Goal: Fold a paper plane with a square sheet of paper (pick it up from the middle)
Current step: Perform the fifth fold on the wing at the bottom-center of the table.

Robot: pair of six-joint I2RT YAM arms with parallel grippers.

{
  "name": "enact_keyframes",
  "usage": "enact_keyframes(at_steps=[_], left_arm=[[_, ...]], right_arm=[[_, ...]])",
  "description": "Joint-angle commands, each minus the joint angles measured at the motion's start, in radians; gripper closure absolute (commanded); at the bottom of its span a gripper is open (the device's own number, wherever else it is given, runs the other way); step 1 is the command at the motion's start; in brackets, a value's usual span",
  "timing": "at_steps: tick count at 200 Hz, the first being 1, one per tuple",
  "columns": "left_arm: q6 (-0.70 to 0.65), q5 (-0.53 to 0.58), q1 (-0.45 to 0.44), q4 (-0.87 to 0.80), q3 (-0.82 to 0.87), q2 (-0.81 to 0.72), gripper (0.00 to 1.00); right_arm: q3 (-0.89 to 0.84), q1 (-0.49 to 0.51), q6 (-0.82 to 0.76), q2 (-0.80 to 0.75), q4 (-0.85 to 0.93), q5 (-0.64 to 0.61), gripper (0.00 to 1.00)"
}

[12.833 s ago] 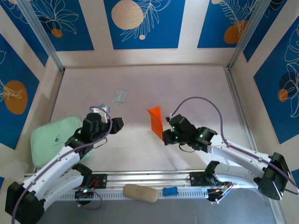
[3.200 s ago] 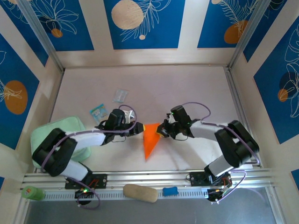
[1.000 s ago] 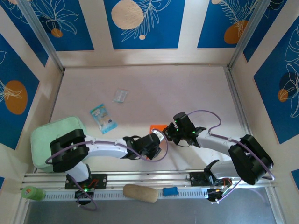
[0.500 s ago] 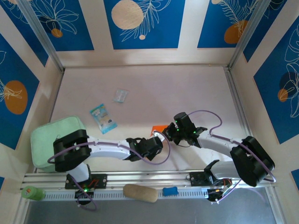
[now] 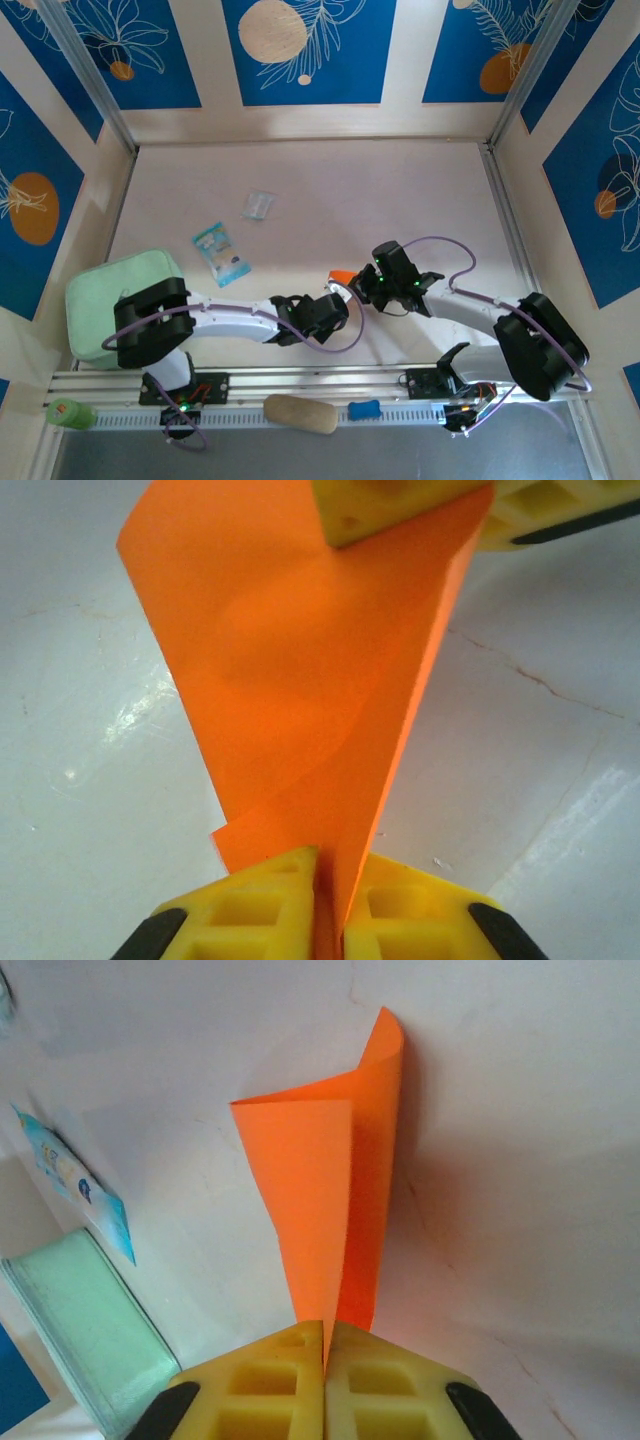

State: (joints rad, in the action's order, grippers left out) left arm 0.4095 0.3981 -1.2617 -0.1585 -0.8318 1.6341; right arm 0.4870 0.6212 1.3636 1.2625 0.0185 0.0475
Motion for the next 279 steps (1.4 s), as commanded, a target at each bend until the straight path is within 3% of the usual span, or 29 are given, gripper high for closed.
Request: enact_keyframes(at_steps=[1,24,33,52,74,133,208,279], left_arm=[[0.013,0.033,0.001,-0.042,-0.021,0.019,0.89],[0.021,0.005,0.018,-0.038,-0.012,0.018,0.84],[0.021,-0.016,0.028,-0.031,-0.007,0.015,0.82],[0.014,-0.062,0.044,-0.008,0.010,0.006,0.78],[0.005,-0.129,0.066,0.018,0.023,0.000,0.75],[0.009,-0.224,0.102,0.027,0.016,0.023,0.76],[0.011,-0.325,0.132,0.009,-0.023,0.083,0.80],[0.049,-0.441,0.188,0.046,-0.001,0.086,0.75]], right_arm=[[0.038,-0.013,-0.079,-0.066,0.110,-0.018,0.88],[0.027,-0.032,-0.135,-0.156,0.194,-0.061,0.81],[0.014,-0.041,-0.145,-0.195,0.219,-0.077,0.71],[-0.029,-0.063,-0.160,-0.273,0.237,-0.084,0.65],[-0.077,-0.086,-0.156,-0.349,0.263,-0.081,0.65],[-0.153,-0.123,-0.148,-0.483,0.287,-0.071,0.63],[-0.166,-0.132,-0.167,-0.493,0.269,-0.036,0.63],[-0.188,-0.132,-0.166,-0.492,0.243,-0.029,0.62]])
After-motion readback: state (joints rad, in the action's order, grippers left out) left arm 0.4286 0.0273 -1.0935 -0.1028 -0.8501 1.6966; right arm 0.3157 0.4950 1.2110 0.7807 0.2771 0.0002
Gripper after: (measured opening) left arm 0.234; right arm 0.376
